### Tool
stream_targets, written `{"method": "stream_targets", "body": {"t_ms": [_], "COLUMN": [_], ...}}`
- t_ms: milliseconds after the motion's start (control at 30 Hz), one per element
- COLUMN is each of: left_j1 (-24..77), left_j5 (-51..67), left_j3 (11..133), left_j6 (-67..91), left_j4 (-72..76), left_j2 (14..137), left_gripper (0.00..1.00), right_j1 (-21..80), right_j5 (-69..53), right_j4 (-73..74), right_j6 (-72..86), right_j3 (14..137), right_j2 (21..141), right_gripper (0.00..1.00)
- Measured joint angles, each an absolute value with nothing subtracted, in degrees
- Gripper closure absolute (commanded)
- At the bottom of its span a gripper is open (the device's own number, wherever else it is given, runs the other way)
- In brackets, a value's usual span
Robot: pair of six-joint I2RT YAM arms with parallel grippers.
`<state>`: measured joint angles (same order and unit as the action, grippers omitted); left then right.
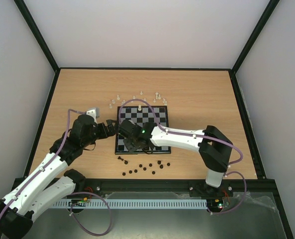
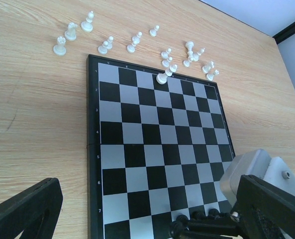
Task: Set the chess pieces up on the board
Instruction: Place the chess piece on the chessboard.
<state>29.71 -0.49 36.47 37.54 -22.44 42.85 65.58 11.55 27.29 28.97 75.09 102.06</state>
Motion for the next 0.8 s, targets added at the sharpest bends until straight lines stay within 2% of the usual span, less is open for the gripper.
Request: {"method": "stream_targets", "body": {"t_ms": [467,800], "left_j1": [29.71,29.71], "left_j5": [-0.49,-0.51], "left_j3": [36.47,36.47], "left_j6": [37.54,37.52], "left_j4": [-22.41,-22.39], "left_j2": [43.24,43.27], "left_gripper": [0.01,0.01], "right_j1": [65.12,64.55], "right_j5": [10.5,10.48], "right_j4": [27.22,27.18], "right_j6": [27.57,27.38], "right_j3": [75.66,75.66], "right_j2": [106.0,106.74], "right_gripper": [0.91,0.81]}}
